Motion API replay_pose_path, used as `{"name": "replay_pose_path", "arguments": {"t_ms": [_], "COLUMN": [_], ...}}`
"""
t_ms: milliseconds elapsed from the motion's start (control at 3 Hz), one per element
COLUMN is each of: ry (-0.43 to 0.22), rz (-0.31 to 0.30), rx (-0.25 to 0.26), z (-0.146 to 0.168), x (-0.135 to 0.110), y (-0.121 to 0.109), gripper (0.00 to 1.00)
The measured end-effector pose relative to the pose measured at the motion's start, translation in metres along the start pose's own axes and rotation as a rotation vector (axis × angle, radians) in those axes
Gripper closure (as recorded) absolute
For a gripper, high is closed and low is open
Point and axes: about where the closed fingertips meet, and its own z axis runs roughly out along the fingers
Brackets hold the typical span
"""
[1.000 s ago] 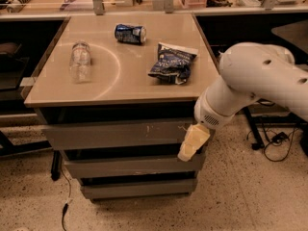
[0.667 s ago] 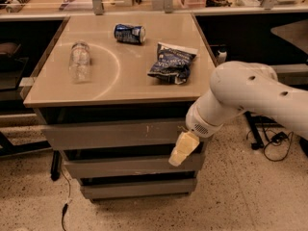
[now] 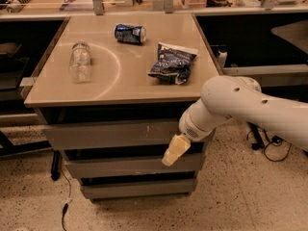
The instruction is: Open top drawer
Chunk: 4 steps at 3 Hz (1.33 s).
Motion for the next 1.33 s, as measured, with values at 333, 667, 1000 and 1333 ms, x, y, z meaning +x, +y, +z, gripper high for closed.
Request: {"name": "replay_pose_path", "arguments": {"t_ms": [333, 667, 1000, 1333], "ry": [0.002, 0.004, 0.008, 0.044], "rz": [0.003, -0.016, -0.021, -0.035], "rx": [0.010, 0.035, 0.035, -0.012], "z": [0.013, 0.018, 0.018, 0.033], "x": [0.001, 0.001, 0.003, 0.012], "y": [-0.011, -0.025, -0.026, -0.016], "gripper": [0.00, 0.00, 0.00, 0.00]}}
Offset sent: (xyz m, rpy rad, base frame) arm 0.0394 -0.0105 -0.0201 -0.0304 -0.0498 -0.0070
